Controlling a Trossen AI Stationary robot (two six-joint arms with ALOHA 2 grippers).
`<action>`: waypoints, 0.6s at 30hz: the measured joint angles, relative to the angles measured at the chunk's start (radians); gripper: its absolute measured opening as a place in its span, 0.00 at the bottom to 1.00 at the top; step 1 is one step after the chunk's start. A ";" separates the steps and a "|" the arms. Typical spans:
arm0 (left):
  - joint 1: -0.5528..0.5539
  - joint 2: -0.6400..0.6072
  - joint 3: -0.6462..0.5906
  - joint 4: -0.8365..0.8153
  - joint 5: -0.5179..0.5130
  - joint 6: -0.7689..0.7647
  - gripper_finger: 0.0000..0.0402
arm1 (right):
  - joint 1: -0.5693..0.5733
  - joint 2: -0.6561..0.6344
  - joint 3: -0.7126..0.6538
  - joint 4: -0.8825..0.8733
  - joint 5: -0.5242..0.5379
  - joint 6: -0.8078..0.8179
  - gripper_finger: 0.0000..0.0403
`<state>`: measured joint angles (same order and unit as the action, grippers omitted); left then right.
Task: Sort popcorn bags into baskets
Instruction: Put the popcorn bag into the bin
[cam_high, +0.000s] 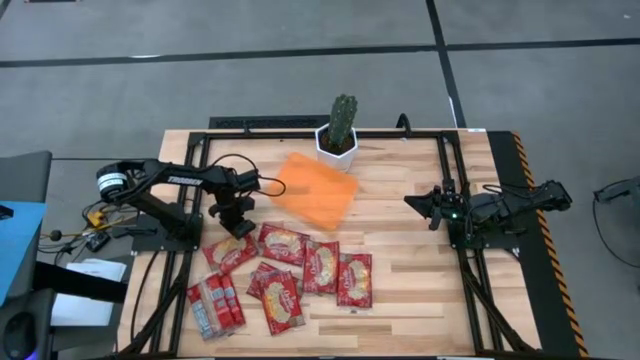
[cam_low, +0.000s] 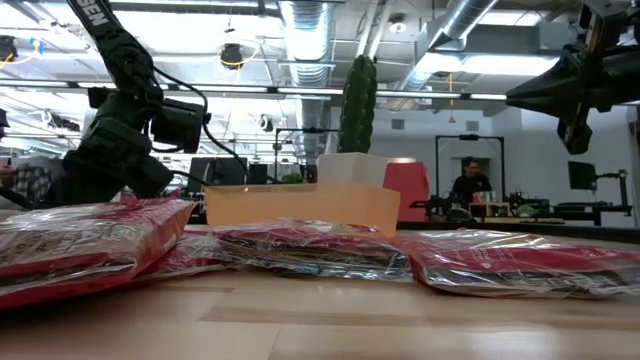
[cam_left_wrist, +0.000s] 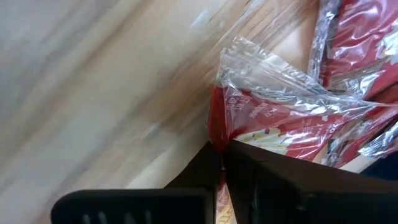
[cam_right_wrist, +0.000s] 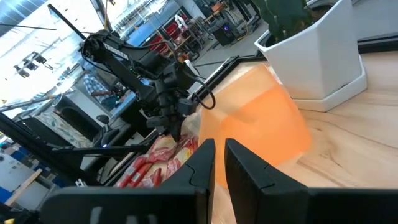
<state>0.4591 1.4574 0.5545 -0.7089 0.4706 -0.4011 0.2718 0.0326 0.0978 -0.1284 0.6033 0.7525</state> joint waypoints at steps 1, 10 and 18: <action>0.000 0.000 0.006 -0.007 -0.001 -0.016 0.01 | 0.000 0.000 0.000 0.000 0.000 0.000 0.16; 0.000 0.002 0.125 -0.080 -0.018 -0.124 0.00 | 0.000 0.000 0.000 -0.019 0.000 0.000 0.16; 0.000 0.001 0.294 -0.173 -0.020 -0.134 0.00 | 0.000 0.000 0.000 -0.051 0.000 0.000 0.16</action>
<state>0.4591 1.4589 0.8487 -0.8820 0.4507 -0.5351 0.2722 0.0326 0.0975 -0.1794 0.6029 0.7525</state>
